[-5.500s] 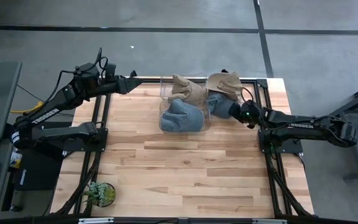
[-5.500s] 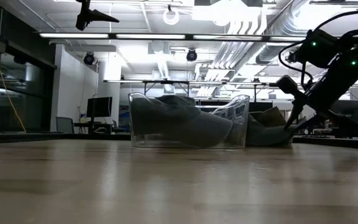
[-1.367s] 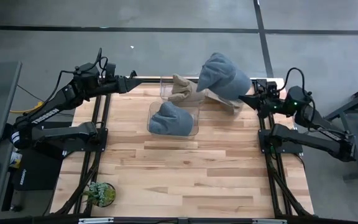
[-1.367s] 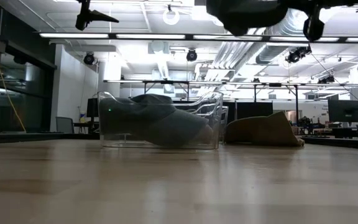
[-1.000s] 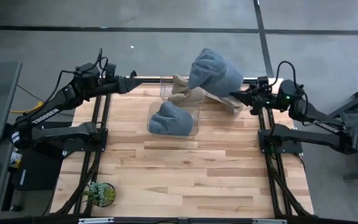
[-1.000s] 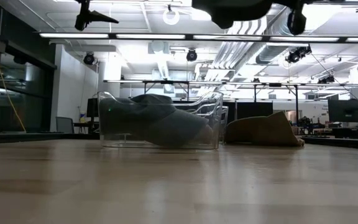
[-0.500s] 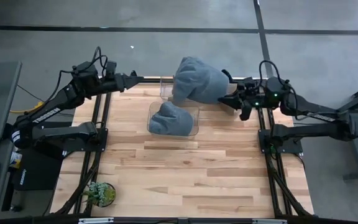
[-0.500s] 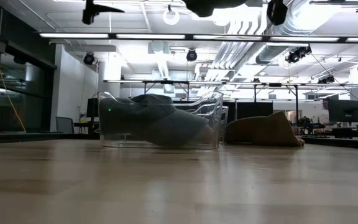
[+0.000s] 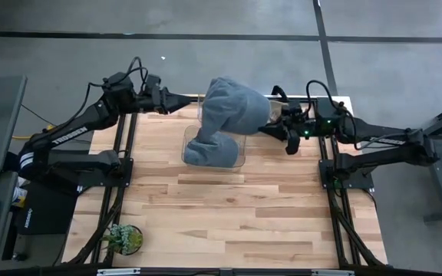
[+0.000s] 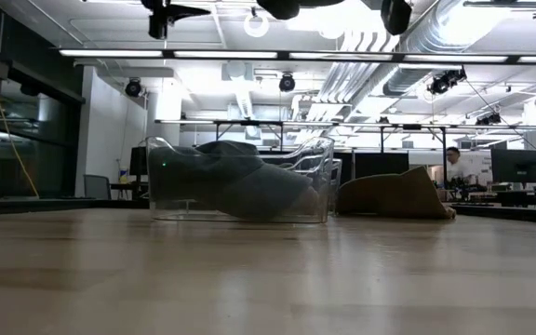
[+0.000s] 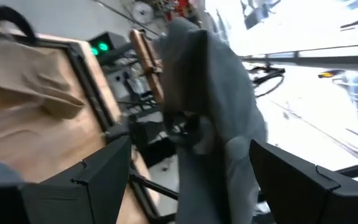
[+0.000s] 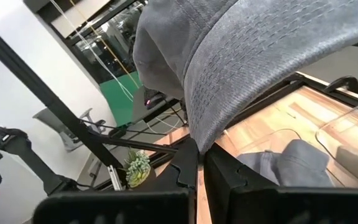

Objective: Pick & Place hat
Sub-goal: Put the blue cap into the bottom transparent bin

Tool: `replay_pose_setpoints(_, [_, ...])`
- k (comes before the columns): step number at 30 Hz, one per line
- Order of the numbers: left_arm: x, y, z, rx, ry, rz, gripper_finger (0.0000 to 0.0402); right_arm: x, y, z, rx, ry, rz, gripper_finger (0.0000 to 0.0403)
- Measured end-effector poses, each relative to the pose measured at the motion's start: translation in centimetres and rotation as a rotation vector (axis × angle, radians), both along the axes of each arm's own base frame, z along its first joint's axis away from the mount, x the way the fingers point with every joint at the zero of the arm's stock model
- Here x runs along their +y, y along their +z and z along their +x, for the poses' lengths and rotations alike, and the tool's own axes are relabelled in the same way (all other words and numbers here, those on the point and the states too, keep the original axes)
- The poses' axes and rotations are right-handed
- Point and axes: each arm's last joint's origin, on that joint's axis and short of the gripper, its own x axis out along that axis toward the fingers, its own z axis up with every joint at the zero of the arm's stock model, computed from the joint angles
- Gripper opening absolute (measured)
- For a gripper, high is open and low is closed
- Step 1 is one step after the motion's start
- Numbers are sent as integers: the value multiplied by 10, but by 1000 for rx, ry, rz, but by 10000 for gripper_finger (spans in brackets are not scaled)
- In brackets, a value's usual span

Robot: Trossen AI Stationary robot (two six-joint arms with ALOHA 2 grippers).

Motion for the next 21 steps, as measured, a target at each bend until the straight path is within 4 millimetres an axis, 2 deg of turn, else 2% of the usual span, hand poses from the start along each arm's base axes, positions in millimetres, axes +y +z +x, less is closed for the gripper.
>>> replay_pose_setpoints(21, [20, -9, 42, -110, -154, -130, 303, 2, 1, 0, -6, 5, -2, 2])
